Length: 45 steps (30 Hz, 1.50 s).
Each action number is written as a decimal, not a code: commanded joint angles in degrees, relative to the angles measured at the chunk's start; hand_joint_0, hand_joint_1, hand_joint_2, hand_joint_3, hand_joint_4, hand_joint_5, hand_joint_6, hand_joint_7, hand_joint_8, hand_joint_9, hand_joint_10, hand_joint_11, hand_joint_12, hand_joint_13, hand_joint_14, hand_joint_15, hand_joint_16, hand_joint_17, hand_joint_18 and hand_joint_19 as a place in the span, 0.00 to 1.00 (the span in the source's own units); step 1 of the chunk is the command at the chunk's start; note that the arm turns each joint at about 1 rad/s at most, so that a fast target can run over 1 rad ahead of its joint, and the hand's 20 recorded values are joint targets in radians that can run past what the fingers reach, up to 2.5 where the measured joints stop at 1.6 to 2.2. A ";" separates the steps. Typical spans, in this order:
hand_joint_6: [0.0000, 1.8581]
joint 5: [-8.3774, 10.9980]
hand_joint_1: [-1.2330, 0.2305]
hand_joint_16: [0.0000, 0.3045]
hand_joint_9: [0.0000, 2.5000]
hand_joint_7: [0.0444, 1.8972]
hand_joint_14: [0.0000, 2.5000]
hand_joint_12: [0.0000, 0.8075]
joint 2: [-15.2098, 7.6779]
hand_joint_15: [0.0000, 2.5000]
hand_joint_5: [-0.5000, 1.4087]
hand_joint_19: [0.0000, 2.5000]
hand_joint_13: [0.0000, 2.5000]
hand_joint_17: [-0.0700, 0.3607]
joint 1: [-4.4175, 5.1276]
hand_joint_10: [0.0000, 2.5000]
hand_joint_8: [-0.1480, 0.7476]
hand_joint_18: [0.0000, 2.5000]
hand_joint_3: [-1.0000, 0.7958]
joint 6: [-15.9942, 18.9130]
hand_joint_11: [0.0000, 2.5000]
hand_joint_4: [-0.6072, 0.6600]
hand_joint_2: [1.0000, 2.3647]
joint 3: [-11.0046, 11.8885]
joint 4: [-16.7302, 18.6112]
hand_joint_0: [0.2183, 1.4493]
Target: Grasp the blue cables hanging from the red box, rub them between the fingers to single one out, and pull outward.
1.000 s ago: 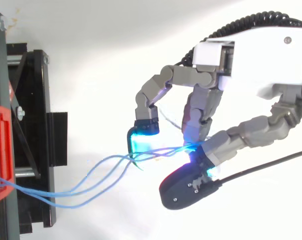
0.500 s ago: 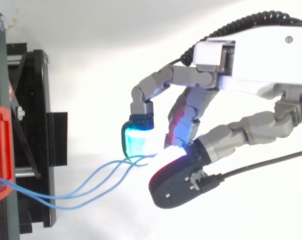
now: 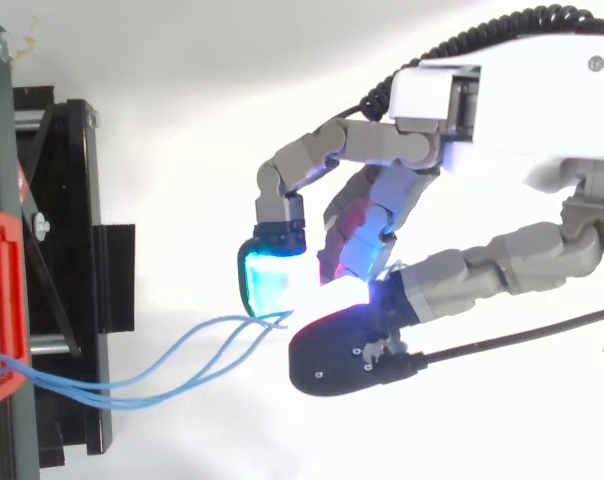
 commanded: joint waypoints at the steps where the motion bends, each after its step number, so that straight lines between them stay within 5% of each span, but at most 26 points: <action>1: 0.38 0.11 0.29 0.16 0.43 0.55 0.01 0.43 -0.01 0.16 0.19 0.19 0.24 0.42 0.25 0.01 0.45 0.17 0.50 0.06 0.23 0.55 0.01 -0.01 -1.00 0.35; 16: 0.45 -0.16 0.20 0.14 0.36 0.46 0.01 0.39 -0.01 0.14 0.17 0.18 0.19 0.38 1.04 0.01 0.40 0.15 0.33 1.38 0.23 0.55 0.01 -0.18 -3.02 0.40; 23: 0.44 -0.25 0.29 0.14 0.40 0.48 0.01 0.40 -0.01 0.15 0.18 0.20 0.21 0.39 1.31 0.01 0.42 0.16 0.28 2.09 0.24 0.56 0.00 -0.45 -3.55 0.29; 30: 0.41 -0.25 0.37 0.14 0.44 0.54 0.01 0.40 -0.01 0.17 0.20 0.21 0.23 0.39 1.83 0.01 0.44 0.17 0.31 4.81 0.24 0.55 0.00 -2.03 -3.20 0.28; 36: 0.47 -0.25 0.30 0.15 0.42 0.51 0.01 0.42 -0.01 0.16 0.17 0.20 0.23 0.41 1.83 0.01 0.45 0.18 0.54 5.69 0.25 0.50 0.01 -2.03 -3.37 0.33; 45: 0.46 -0.33 0.20 0.16 0.36 0.49 0.01 0.41 -0.01 0.12 0.16 0.16 0.15 0.42 1.92 0.01 0.40 0.12 0.49 6.22 0.23 0.50 0.02 -2.03 -3.20 0.39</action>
